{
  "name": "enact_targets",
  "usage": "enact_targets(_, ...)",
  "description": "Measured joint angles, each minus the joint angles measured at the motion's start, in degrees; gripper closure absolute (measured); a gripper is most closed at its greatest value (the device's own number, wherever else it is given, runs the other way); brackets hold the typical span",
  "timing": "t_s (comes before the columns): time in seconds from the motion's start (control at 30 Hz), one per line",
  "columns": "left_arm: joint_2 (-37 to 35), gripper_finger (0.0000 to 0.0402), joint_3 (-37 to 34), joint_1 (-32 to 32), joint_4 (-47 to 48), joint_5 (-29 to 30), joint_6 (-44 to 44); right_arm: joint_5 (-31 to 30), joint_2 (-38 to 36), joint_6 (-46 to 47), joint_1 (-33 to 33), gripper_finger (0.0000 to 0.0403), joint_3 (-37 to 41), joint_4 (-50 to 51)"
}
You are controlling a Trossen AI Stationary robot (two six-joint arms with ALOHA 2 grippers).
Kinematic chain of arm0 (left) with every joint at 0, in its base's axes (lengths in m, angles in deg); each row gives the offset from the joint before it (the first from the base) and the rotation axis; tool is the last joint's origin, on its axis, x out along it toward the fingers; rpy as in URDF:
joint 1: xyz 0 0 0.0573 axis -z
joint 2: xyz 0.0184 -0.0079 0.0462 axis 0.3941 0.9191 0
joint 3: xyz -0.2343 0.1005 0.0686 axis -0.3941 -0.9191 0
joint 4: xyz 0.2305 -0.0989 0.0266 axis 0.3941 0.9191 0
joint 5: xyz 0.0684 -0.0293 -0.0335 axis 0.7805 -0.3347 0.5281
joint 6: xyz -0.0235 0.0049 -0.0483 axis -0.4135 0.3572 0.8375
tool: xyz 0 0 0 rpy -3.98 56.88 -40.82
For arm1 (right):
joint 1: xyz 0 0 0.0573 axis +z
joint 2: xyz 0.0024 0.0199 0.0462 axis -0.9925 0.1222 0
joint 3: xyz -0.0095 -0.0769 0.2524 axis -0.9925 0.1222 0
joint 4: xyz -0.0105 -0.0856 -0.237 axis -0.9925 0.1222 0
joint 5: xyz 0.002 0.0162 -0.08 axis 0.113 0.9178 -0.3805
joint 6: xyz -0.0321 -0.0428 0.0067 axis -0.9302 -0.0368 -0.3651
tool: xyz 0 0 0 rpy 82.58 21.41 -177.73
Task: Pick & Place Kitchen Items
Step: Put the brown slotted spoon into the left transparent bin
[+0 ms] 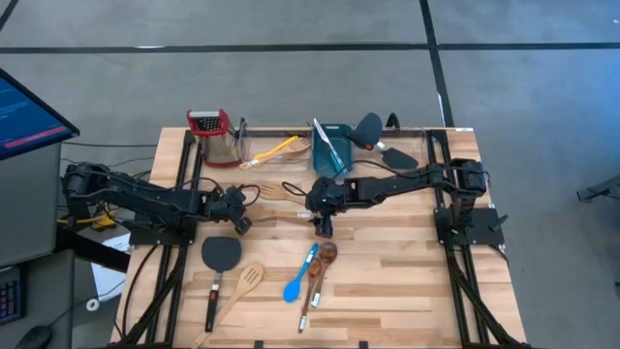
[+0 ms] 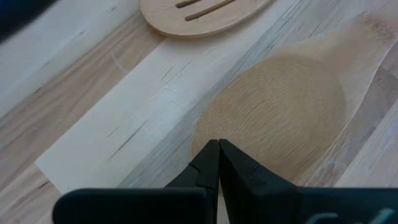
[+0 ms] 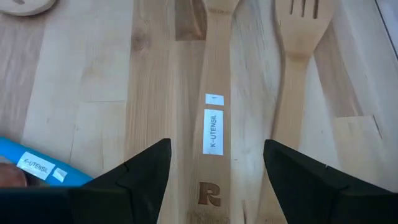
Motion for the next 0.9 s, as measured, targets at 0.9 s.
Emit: enact_targets(0.9,0.04,0.04,-0.05,0.04,-0.52,0.13,-0.46,2.25,7.43,-2.62,-0.54,0.016,-0.02,-1.54)
